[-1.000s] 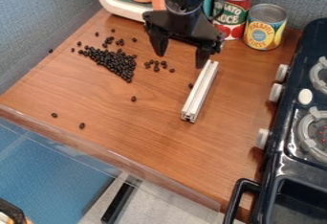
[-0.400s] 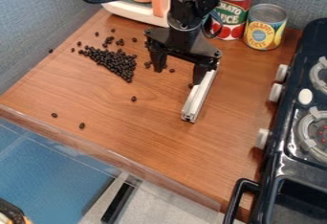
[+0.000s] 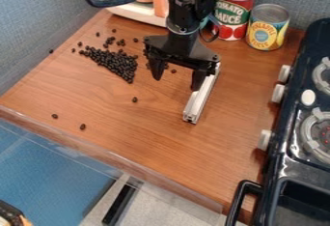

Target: Sweep into pile

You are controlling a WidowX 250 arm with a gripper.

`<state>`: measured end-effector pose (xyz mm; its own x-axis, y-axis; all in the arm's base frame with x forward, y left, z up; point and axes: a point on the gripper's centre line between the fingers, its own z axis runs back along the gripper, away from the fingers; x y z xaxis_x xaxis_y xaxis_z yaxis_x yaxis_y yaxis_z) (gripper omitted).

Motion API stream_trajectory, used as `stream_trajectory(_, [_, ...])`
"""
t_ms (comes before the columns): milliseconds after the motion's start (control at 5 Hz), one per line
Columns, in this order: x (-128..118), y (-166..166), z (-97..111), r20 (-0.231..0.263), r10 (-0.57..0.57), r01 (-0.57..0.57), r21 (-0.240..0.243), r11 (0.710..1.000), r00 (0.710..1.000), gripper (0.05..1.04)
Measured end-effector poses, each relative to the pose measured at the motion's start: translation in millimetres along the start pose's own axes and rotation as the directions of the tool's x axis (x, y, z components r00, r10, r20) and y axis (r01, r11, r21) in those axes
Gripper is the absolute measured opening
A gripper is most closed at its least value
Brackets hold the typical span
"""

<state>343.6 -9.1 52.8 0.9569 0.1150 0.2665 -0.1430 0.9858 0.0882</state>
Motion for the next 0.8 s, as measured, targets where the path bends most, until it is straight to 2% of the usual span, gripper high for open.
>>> stream_trajectory(200, [0.5,-6.5,-11.4,-0.048,0.018,-0.019,-0.015,1.000,0.999,1.000])
stream_trajectory(800, [9.1,-21.3,-5.7,-0.042,0.035,-0.036,-0.038,0.999,0.999,1.000])
